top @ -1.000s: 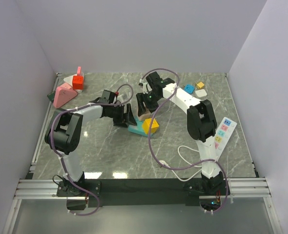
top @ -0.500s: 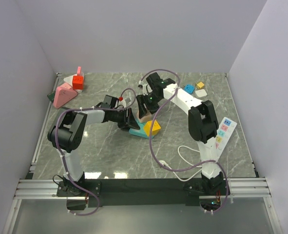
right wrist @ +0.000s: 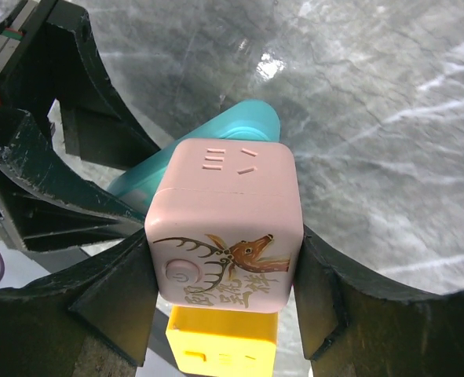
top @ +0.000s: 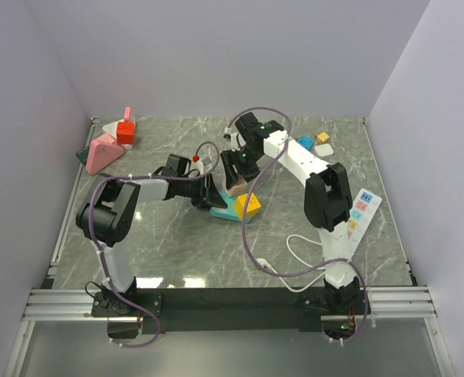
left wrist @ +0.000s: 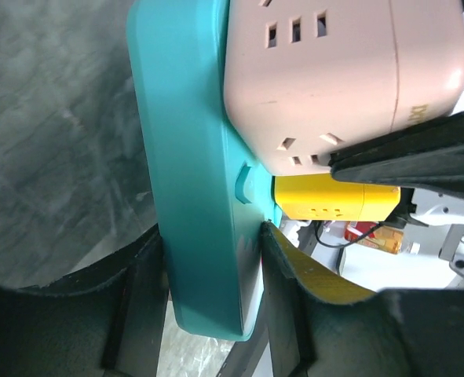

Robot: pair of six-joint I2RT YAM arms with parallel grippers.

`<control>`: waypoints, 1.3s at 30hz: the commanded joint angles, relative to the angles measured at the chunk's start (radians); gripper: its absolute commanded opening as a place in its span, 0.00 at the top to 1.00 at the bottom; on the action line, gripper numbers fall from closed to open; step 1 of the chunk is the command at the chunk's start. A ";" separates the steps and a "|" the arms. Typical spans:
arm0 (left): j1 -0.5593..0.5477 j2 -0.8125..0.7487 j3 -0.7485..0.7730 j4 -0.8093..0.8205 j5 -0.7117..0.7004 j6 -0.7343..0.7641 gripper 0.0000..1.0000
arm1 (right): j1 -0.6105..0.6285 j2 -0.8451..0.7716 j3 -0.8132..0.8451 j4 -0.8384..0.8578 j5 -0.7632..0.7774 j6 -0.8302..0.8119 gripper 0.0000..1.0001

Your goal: Pull the plug off the socket

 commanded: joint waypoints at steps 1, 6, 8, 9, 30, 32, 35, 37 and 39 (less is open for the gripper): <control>-0.024 0.011 -0.059 -0.060 -0.057 0.052 0.99 | -0.039 -0.154 0.167 0.006 -0.058 0.090 1.00; -0.017 0.012 -0.085 -0.057 -0.068 0.051 0.99 | -0.105 -0.192 0.146 0.018 -0.087 0.153 1.00; -0.017 0.017 -0.083 -0.059 -0.071 0.052 0.99 | -0.119 -0.208 0.133 0.036 -0.089 0.169 1.00; -0.017 0.018 -0.079 -0.065 -0.072 0.051 0.99 | -0.114 -0.206 0.150 0.030 -0.082 0.160 1.00; -0.017 0.069 0.035 -0.114 -0.057 0.041 0.99 | 0.049 -0.194 0.100 -0.042 0.151 0.129 1.00; -0.017 0.070 0.040 -0.108 -0.049 0.031 0.99 | 0.049 -0.156 0.110 -0.072 0.059 0.086 1.00; -0.017 0.073 0.064 -0.131 -0.063 0.034 0.99 | 0.049 -0.131 0.066 -0.042 -0.026 0.110 1.00; -0.019 0.075 0.075 -0.145 -0.075 0.029 0.99 | 0.049 -0.145 0.045 0.003 -0.038 0.127 1.00; -0.017 0.081 0.081 -0.151 -0.086 0.028 0.99 | 0.055 -0.143 0.066 -0.022 -0.020 0.126 1.00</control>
